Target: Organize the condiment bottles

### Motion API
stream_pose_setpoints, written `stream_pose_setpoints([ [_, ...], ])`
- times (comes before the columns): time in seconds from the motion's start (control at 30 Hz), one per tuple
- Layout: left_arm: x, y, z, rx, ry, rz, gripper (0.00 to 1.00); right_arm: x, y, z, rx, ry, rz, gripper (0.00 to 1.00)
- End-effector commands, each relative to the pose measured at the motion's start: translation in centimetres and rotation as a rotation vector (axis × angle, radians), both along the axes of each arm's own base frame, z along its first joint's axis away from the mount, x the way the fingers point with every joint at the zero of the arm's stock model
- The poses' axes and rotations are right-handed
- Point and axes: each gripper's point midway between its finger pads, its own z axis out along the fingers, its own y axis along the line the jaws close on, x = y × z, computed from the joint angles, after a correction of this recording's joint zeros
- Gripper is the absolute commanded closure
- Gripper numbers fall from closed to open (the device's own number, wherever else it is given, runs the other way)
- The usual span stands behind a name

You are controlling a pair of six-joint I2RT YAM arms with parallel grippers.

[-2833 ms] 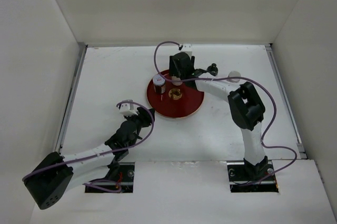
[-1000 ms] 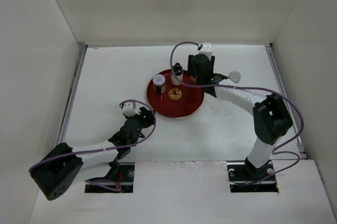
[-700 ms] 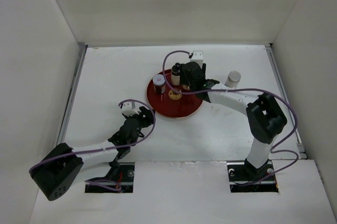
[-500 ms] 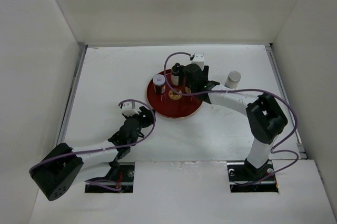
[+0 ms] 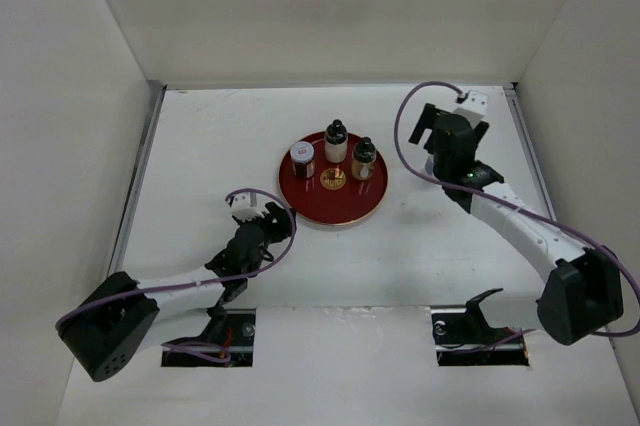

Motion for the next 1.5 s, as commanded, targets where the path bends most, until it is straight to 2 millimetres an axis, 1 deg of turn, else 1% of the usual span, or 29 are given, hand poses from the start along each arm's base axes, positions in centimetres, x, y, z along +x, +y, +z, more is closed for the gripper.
stream_pose_setpoints([
  [0.0,1.0,-1.0,2.4,-0.067,-0.047,-0.005,0.38,-0.4,-4.0,-2.1,-0.038,0.066,-0.102,0.0],
  [0.03,1.0,-1.0,2.3,-0.066,-0.045,-0.007,0.38,-0.3,-4.9,-2.7,-0.044,0.084,-0.122,0.0],
  [0.07,1.0,-1.1,2.4,-0.068,-0.045,-0.006,0.38,0.0,-5.3,-3.2,-0.045,0.102,-0.126,0.0],
  [0.37,1.0,-1.2,2.3,-0.073,-0.038,-0.013,0.38,3.1,-5.9,-7.3,-0.017,0.206,-0.101,0.0],
  [0.4,1.0,-1.1,2.2,-0.071,-0.035,-0.011,0.37,3.3,-5.9,-7.7,-0.018,0.214,-0.1,0.03],
  [0.47,1.1,-1.0,2.1,-0.071,-0.03,-0.008,0.37,3.6,-5.9,-8.1,-0.017,0.216,-0.104,0.15],
  [0.5,1.1,-1.0,2.1,-0.071,-0.029,-0.007,0.37,3.6,-6.0,-8.2,-0.02,0.215,-0.11,0.25],
  [0.53,1.1,-1.0,2.1,-0.072,-0.028,-0.006,0.37,3.4,-6.1,-7.9,-0.021,0.203,-0.117,0.33],
  [0.6,1.1,-0.8,2.2,-0.073,-0.027,-0.005,0.37,2.9,-6.8,-6.2,-0.03,0.138,-0.152,0.39],
  [0.67,1.1,-0.8,2.3,-0.073,-0.025,-0.003,0.37,1.8,-6.4,-4.4,-0.052,0.085,-0.148,0.42],
  [0.73,1.1,-0.7,2.4,-0.074,-0.024,-0.001,0.37,0.2,-5.9,-2.6,-0.068,0.046,-0.13,0.43],
  [0.8,1.0,-0.7,2.5,-0.076,-0.022,0.0,0.36,-1.5,-4.8,-1.5,-0.065,0.033,-0.09,0.43],
  [0.87,1.1,-0.6,2.8,-0.077,-0.017,0.004,0.34,-3.7,-2.9,-0.8,-0.061,0.039,-0.016,0.43],
  [0.9,1.0,-0.5,2.8,-0.076,-0.012,0.006,0.32,-4.4,-1.9,-0.5,-0.058,0.039,0.017,0.43],
  [0.93,1.0,-0.4,3.0,-0.078,-0.006,0.011,0.28,-5.3,-0.5,-0.3,-0.046,0.039,0.058,0.43],
  [0.97,1.0,-0.3,3.1,-0.08,0.001,0.016,0.24,-6.1,1.1,-0.1,-0.035,0.039,0.105,0.43],
  [1.03,1.0,0.2,3.2,-0.087,0.02,0.037,0.14,-7.5,5.5,0.5,-0.013,0.033,0.226,0.44],
  [1.07,1.0,0.5,3.2,-0.087,0.033,0.05,0.0,-7.9,7.0,0.8,-0.005,0.028,0.264,0.44],
  [1.1,1.0,1.0,3.2,-0.088,0.043,0.064,0.0,-8.3,9.4,1.2,0.001,0.021,0.317,0.44],
  [1.2,0.9,2.3,3.0,-0.079,0.068,0.106,0.0,-8.0,13.9,2.1,0.024,-0.021,0.405,0.43],
  [1.3,0.7,3.7,2.6,-0.078,0.086,0.147,0.0,-6.5,17.6,2.0,0.032,-0.045,0.476,0.43],
  [1.4,0.3,4.6,1.7,-0.095,0.117,0.175,0.0,-5.1,20.9,0.5,0.021,-0.033,0.527,0.44],
  [1.47,0.0,5.1,1.3,-0.106,0.129,0.184,0.0,-4.3,22.5,-1.2,-0.011,-0.011,0.542,0.43],
])
